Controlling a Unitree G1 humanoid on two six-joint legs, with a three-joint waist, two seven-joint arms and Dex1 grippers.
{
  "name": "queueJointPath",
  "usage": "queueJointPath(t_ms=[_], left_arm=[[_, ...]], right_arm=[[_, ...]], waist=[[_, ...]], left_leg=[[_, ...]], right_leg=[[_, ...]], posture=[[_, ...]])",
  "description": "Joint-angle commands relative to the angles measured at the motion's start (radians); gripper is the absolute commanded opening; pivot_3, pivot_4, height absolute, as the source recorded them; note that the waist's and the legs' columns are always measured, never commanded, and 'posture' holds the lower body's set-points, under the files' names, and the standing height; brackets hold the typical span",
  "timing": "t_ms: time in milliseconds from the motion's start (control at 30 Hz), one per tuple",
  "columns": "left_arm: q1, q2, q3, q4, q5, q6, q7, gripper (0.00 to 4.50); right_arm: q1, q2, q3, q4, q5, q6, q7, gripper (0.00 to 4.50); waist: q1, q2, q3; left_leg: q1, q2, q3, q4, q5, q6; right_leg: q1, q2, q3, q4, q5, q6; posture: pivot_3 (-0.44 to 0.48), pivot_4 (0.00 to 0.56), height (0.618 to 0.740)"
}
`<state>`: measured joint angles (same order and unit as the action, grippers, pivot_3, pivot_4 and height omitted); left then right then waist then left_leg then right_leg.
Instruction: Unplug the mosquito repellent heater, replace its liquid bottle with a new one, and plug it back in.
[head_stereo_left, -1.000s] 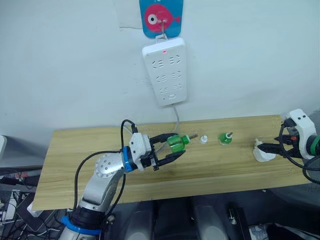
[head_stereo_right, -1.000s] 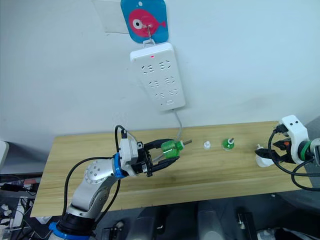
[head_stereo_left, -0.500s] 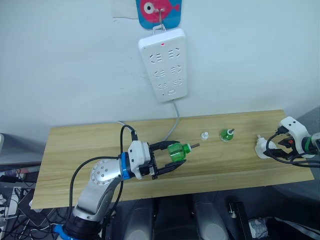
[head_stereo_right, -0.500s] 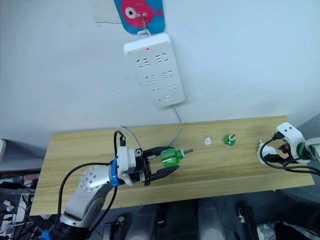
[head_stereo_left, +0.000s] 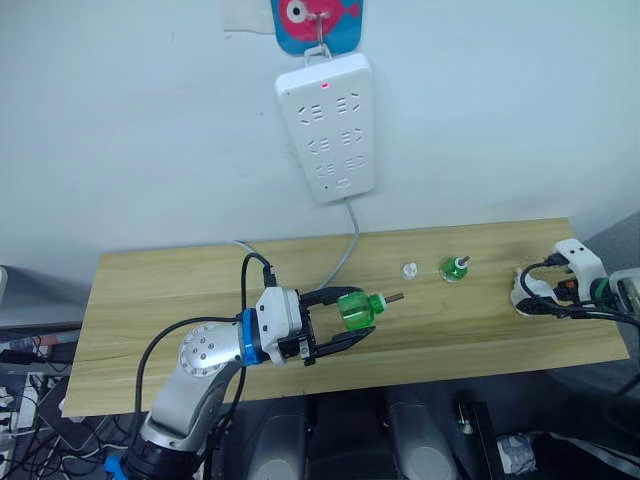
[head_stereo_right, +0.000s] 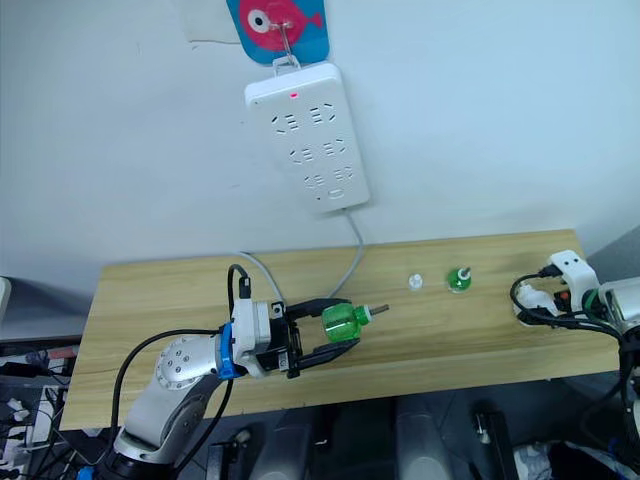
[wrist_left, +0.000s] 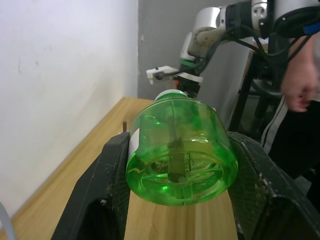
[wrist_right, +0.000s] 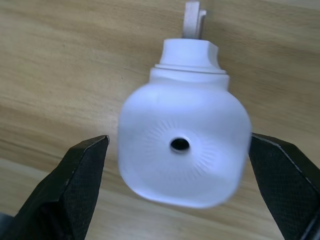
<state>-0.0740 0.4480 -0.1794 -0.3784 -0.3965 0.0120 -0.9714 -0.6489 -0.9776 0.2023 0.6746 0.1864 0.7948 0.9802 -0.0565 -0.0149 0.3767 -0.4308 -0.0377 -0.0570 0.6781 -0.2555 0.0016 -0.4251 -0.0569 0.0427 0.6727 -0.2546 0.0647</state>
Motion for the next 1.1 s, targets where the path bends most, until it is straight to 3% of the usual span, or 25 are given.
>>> queueJointPath(t_ms=[33,300,400,500,733,900,1100], left_arm=[[0.004,0.004,0.008,-0.03,-0.021,-0.009,-0.003,2.25],[0.006,0.007,0.008,-0.026,-0.02,-0.011,-0.008,2.25],[0.001,0.007,0.006,-0.021,-0.02,-0.012,-0.008,2.25],[0.004,0.009,0.002,-0.023,-0.02,-0.012,-0.011,2.25],[0.028,0.017,0.0,-0.033,-0.03,-0.022,-0.033,2.25],[0.056,0.027,-0.01,-0.046,-0.044,-0.056,-0.082,2.25],[0.028,0.015,-0.005,-0.031,-0.052,-0.1,-0.101,2.25]], right_arm=[[-0.014,-0.001,-0.042,0.028,-0.019,0.008,-0.003,4.49],[-0.011,0.017,-0.068,0.046,-0.037,0.004,0.001,4.49],[-0.006,0.018,-0.073,0.04,-0.041,-0.009,0.013,3.95],[-0.004,0.017,-0.088,0.037,-0.039,-0.001,0.022,3.02],[0.02,-0.055,-0.16,-0.038,0.014,0.057,0.137,2.97],[0.061,-0.201,-0.17,-0.214,0.228,0.388,0.422,2.97],[0.092,-0.288,-0.223,-0.42,0.569,0.792,0.538,2.97]], waist=[[0.0,-0.001,0.004],[-0.001,-0.001,0.011],[-0.001,-0.001,0.011],[-0.001,-0.004,0.013],[-0.001,-0.004,0.014],[0.0,0.002,0.017],[-0.001,0.002,0.016]], left_leg=[[0.0,0.0,0.0,0.0,0.0,0.0],[0.0,0.0,0.0,0.0,0.0,0.0],[0.0,0.0,0.0,0.0,0.0,0.0],[0.0,0.0,0.0,0.0,0.0,0.0],[0.0,0.0,0.0,-0.001,0.0,0.0],[0.0,0.0,-0.001,-0.001,0.0,0.0],[-0.002,0.003,-0.002,-0.002,0.0,0.0]], right_leg=[[0.0,0.0,0.0,0.0,0.0,0.0],[0.0,0.0,0.0,0.0,0.0,0.0],[0.0,0.0,0.0,0.0,0.0,0.0],[0.001,0.0,0.0,-0.001,0.0,0.0],[0.0,0.0,0.0,-0.001,0.0,0.0],[0.0,0.0,0.0,-0.002,0.0,0.0],[0.001,0.0,0.0,-0.01,0.002,-0.003]], posture=[[-0.041,0.436,0.74],[-0.05,0.437,0.74],[-0.05,0.437,0.74],[-0.051,0.434,0.74],[-0.063,0.426,0.74],[-0.079,0.416,0.74],[-0.08,0.406,0.74]])
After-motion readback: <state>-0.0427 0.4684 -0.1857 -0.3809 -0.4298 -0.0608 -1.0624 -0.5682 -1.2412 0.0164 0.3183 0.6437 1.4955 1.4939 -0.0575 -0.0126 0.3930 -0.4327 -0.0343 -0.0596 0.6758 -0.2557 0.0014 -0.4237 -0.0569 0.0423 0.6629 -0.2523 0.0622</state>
